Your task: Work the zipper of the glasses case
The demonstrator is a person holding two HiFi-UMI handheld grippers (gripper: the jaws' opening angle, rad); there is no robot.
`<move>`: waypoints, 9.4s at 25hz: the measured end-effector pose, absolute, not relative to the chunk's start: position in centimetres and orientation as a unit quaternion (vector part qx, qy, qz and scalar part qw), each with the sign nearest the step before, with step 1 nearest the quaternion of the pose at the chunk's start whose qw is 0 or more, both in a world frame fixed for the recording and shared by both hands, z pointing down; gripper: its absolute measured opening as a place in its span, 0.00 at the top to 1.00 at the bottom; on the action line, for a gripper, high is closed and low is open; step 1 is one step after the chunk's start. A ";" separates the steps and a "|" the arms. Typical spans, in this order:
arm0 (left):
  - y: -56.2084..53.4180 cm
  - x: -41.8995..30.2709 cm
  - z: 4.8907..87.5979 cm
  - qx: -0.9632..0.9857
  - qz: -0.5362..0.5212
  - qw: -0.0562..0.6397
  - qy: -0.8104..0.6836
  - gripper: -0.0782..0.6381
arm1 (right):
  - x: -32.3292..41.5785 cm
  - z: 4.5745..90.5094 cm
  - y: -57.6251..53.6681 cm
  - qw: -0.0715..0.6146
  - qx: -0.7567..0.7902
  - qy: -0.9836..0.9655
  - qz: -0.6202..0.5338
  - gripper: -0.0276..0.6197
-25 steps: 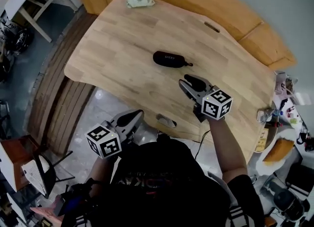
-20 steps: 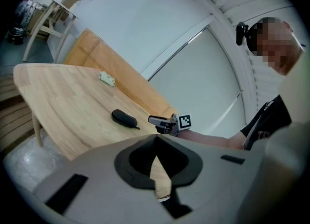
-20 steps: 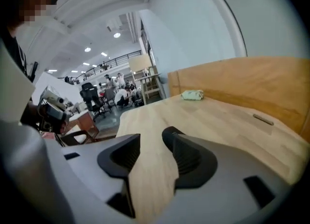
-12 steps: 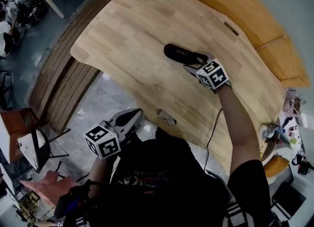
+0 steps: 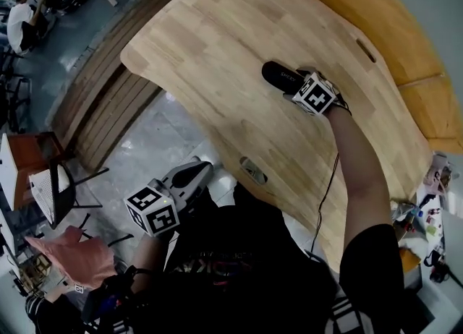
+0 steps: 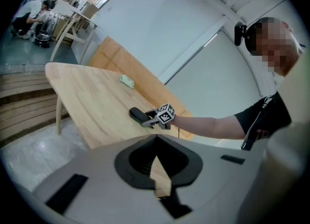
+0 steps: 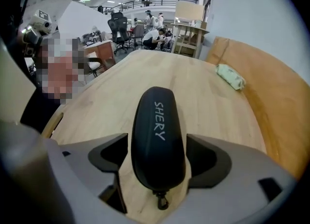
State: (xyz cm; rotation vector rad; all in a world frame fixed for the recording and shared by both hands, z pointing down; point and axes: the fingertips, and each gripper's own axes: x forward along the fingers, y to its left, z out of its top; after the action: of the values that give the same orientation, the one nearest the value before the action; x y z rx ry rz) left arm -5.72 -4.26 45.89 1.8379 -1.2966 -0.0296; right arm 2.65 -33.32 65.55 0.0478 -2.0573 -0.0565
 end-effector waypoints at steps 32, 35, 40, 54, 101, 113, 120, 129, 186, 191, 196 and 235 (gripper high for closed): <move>-7.0 -5.6 44.8 0.783 -0.028 0.393 -0.482 0.88 | -0.3 51.2 -25.0 0.198 0.005 -0.933 0.301 0.42; -7.8 -6.5 43.4 0.802 -0.034 0.371 -0.466 0.87 | -1.4 48.3 -21.6 0.157 -0.024 -0.935 0.318 0.42; -8.9 -7.9 41.3 0.825 -0.059 0.359 -0.433 0.64 | -3.2 44.6 -15.5 0.106 -0.057 -0.933 0.340 0.42; -10.7 -5.5 34.1 0.889 -0.150 0.363 -0.236 0.30 | -6.8 39.0 -4.8 0.078 -0.119 -0.933 0.330 0.42; -9.1 -11.6 24.5 0.745 -0.489 0.454 0.010 0.39 | -1.9 29.6 -3.1 -0.345 -0.061 -0.801 0.486 0.71; -10.2 -11.7 26.0 0.740 -0.482 0.469 -0.016 0.39 | -1.0 28.9 -3.7 -0.376 -0.063 -0.787 0.485 0.89; -10.7 -11.4 26.9 0.746 -0.473 0.468 -0.031 0.39 | -1.0 30.3 -4.6 -0.366 -0.034 -0.789 0.491 0.89; -11.2 -11.4 27.3 0.755 -0.463 0.463 -0.046 0.39 | -0.7 31.5 -5.2 -0.337 0.008 -0.812 0.476 0.93; -10.9 -4.6 29.0 0.945 -0.069 0.064 -0.314 0.39 | -3.5 33.0 -5.5 -0.264 0.052 -0.847 0.459 0.93; -11.1 -4.4 29.7 0.946 -0.049 0.055 -0.314 0.39 | -4.0 33.1 -5.7 -0.262 0.047 -0.846 0.462 0.93; -10.9 -3.9 30.2 0.951 -0.042 0.069 -0.299 0.39 | -4.0 33.0 -5.6 -0.267 0.037 -0.844 0.463 0.93; -4.4 -2.1 29.8 0.977 0.109 -0.118 -0.143 0.45 | -0.7 30.3 -3.7 -0.269 -0.013 -0.858 0.437 0.93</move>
State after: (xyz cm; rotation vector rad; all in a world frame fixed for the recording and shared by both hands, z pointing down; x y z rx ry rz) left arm -2.13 -4.35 29.79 3.3217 -0.4878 0.3717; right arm -0.65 -3.73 30.27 -0.0513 -3.2836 1.6744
